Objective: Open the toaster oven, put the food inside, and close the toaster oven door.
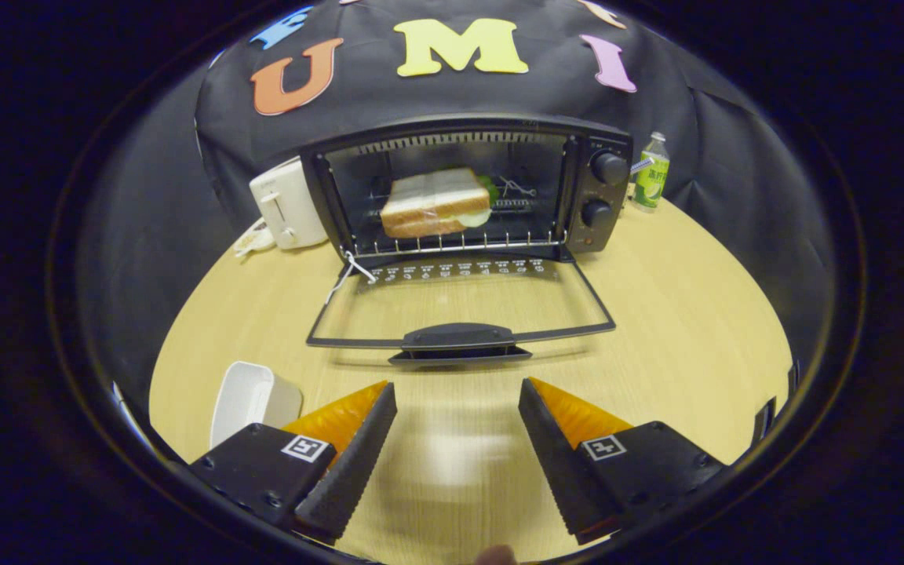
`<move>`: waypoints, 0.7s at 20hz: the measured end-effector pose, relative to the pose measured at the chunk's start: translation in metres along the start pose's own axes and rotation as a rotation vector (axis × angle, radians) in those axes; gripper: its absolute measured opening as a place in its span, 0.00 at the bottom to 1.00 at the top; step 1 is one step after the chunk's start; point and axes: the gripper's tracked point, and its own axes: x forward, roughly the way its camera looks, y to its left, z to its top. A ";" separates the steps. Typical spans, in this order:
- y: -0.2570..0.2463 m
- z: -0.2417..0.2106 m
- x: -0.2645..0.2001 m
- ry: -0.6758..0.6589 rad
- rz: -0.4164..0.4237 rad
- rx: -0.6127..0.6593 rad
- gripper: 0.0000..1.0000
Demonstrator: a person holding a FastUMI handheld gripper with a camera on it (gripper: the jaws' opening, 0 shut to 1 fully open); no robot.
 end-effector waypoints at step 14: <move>-0.010 0.003 0.029 0.023 -0.043 -0.019 1.00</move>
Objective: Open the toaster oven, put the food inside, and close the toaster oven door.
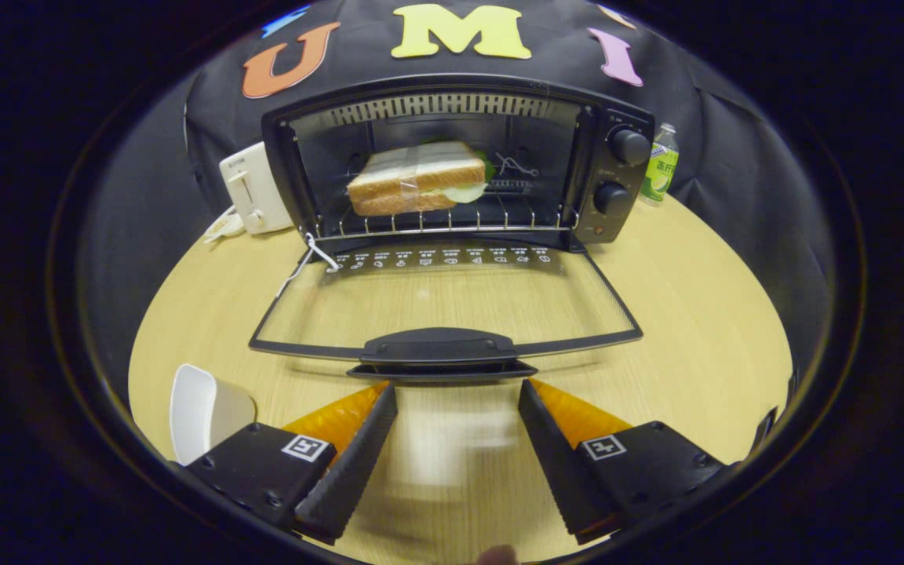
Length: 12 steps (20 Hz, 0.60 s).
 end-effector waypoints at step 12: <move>0.003 0.117 -0.048 -0.219 0.025 -0.030 1.00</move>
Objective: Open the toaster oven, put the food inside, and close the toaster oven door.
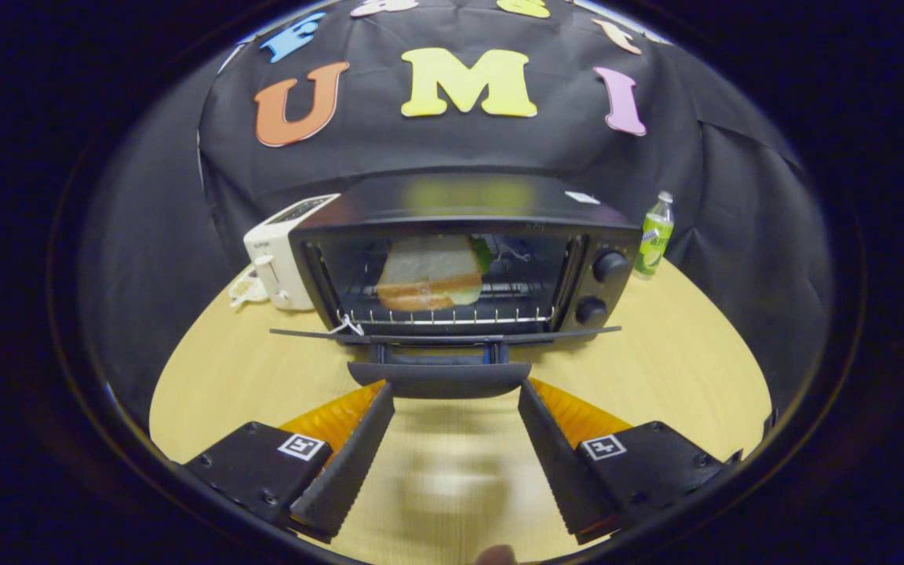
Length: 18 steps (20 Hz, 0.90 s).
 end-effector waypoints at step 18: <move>-0.011 0.200 -0.187 -0.396 0.044 0.079 1.00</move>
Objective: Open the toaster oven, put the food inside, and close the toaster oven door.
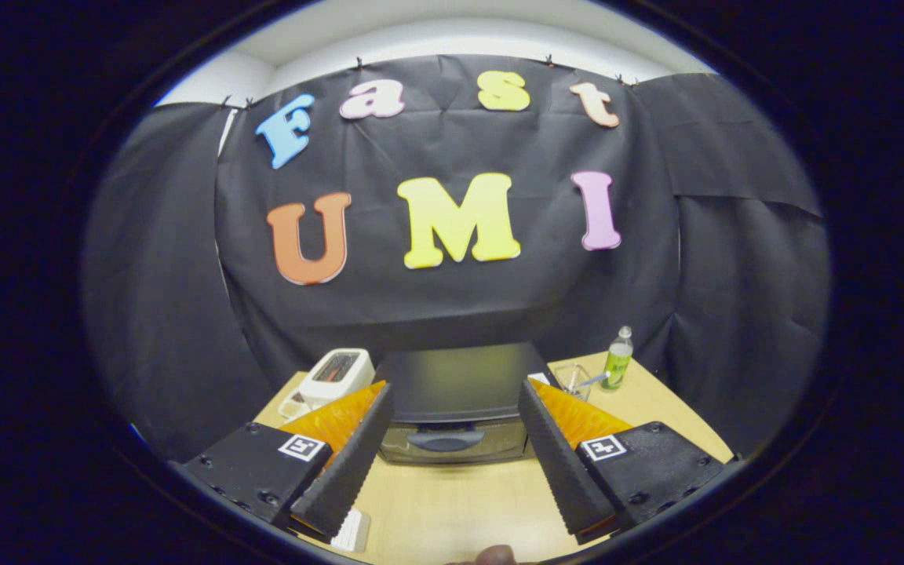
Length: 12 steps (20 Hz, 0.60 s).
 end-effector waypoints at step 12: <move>0.011 0.091 -0.106 -0.168 0.015 -0.005 1.00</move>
